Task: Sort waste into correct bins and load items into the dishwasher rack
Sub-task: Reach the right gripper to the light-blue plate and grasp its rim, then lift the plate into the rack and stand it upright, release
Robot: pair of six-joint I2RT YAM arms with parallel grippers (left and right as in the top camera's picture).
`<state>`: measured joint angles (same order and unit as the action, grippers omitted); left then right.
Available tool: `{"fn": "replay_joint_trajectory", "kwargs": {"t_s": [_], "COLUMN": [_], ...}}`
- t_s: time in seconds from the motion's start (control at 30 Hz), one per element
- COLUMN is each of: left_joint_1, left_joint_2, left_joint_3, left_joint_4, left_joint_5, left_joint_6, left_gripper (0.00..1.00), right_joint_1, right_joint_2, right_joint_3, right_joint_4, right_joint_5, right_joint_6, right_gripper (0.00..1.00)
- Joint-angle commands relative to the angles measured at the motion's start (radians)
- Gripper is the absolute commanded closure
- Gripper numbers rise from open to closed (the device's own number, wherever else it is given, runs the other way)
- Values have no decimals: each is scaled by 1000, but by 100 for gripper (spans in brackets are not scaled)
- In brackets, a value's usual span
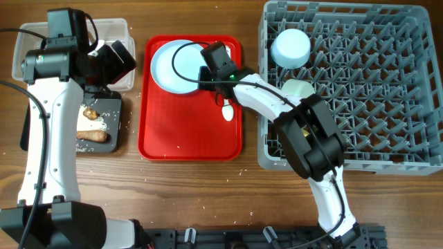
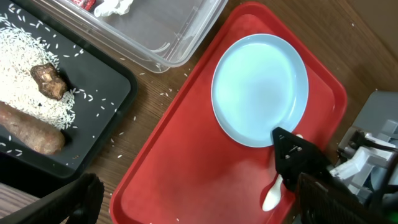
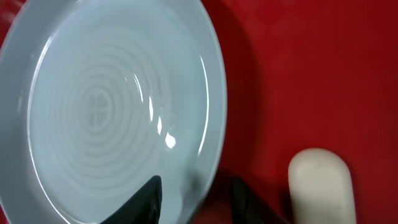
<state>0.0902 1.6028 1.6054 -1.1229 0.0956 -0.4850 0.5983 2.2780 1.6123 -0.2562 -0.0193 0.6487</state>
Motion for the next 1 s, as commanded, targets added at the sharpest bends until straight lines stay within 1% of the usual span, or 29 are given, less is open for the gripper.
{"fn": "replay_joint_trajectory", "kwargs": {"t_s": [0.0, 0.03, 0.1, 0.2, 0.3, 0.4, 0.57, 0.6, 0.63, 0.67, 0.8, 0.87, 0.9, 0.97], "left_joint_1": [3, 4, 3, 4, 3, 4, 3, 3, 3, 3, 3, 3, 3, 4], "left_joint_2": [2, 2, 2, 2, 2, 2, 2, 2, 2, 2, 2, 2, 2, 2], "left_joint_3": [3, 3, 3, 3, 3, 3, 3, 3, 3, 3, 3, 3, 3, 3], "left_joint_4": [0, 0, 0, 0, 0, 0, 0, 0, 0, 0, 0, 0, 0, 0], "left_joint_5": [5, 5, 4, 4, 4, 4, 5, 4, 5, 5, 4, 4, 4, 4], "left_joint_6": [-2, -2, -2, -2, -2, -2, -2, -2, -2, -2, -2, -2, -2, -2], "left_gripper": [0, 0, 0, 0, 0, 0, 0, 0, 0, 0, 0, 0, 0, 0], "right_joint_1": [-3, -3, -2, -3, -11, -16, -37, -53, -66, -90, -167, -211, -237, -306], "right_joint_2": [23, 23, 23, 19, -31, -142, -389, -470, -515, -595, -706, -719, -720, -713], "right_joint_3": [-1, -1, -1, -1, 1, 7, 7, 7, 7, 7, 7, 7, 7, 3], "right_joint_4": [-29, -41, -100, -232, -323, -375, -439, -465, -483, -518, -642, -682, -697, -698], "right_joint_5": [-6, -6, -5, -18, -78, -70, 66, 174, 257, 452, 964, 1063, 1073, 1068], "right_joint_6": [6, 6, 5, -32, -148, -238, -273, -272, -272, -272, -285, -288, -321, -445], "right_gripper": [87, 91, 96, 96, 96, 96, 96, 96, 96, 96, 96, 96, 96, 96]}}
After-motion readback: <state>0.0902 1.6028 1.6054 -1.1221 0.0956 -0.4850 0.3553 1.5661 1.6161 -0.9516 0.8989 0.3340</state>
